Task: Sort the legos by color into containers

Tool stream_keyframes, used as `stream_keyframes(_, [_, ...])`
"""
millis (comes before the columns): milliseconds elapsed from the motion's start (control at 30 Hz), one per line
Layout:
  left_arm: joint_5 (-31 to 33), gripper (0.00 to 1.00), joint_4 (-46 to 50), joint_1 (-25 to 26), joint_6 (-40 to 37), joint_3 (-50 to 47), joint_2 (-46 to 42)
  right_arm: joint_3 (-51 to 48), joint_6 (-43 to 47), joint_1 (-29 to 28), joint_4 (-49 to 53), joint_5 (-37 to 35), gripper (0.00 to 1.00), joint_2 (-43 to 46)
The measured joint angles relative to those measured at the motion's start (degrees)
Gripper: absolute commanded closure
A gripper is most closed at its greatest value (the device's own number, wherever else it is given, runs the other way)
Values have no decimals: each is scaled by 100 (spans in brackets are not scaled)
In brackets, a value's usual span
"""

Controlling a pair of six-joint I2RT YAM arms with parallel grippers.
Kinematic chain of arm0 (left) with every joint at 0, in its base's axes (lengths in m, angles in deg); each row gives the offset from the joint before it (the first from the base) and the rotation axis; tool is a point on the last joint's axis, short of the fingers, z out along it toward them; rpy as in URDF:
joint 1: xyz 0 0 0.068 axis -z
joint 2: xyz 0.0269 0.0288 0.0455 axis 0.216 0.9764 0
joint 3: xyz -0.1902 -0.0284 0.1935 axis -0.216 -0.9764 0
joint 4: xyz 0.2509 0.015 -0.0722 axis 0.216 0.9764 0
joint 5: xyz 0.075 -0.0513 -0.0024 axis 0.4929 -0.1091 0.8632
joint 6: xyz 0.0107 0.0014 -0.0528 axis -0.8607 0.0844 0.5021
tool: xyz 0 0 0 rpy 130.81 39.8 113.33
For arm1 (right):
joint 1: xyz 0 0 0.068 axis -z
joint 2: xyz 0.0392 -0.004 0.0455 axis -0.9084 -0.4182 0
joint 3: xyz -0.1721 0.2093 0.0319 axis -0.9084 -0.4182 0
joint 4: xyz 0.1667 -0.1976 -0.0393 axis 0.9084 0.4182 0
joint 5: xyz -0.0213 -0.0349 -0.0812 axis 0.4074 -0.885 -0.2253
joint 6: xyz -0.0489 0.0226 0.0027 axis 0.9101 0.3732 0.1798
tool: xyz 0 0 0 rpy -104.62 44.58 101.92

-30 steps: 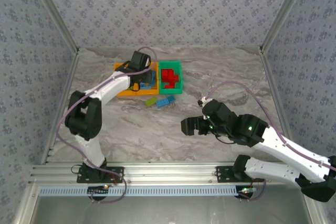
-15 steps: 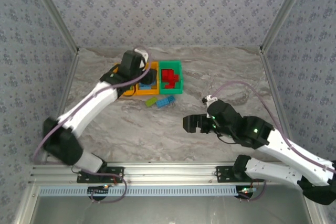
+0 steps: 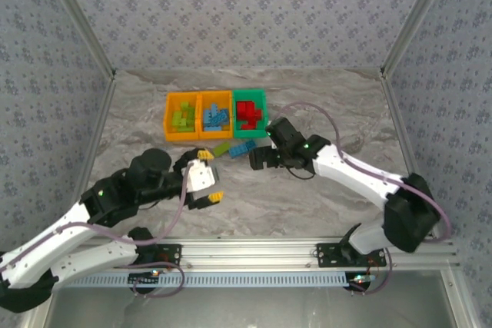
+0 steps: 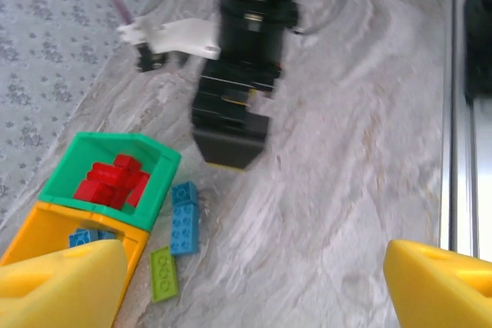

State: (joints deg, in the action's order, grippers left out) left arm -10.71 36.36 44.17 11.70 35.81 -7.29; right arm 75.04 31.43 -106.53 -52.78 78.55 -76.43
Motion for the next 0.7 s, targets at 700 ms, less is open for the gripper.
stream_keyframes(700, [-127,9,-262,-308,-1040,-1130,-181,1226,-505,490,-1563,291,38,-2769])
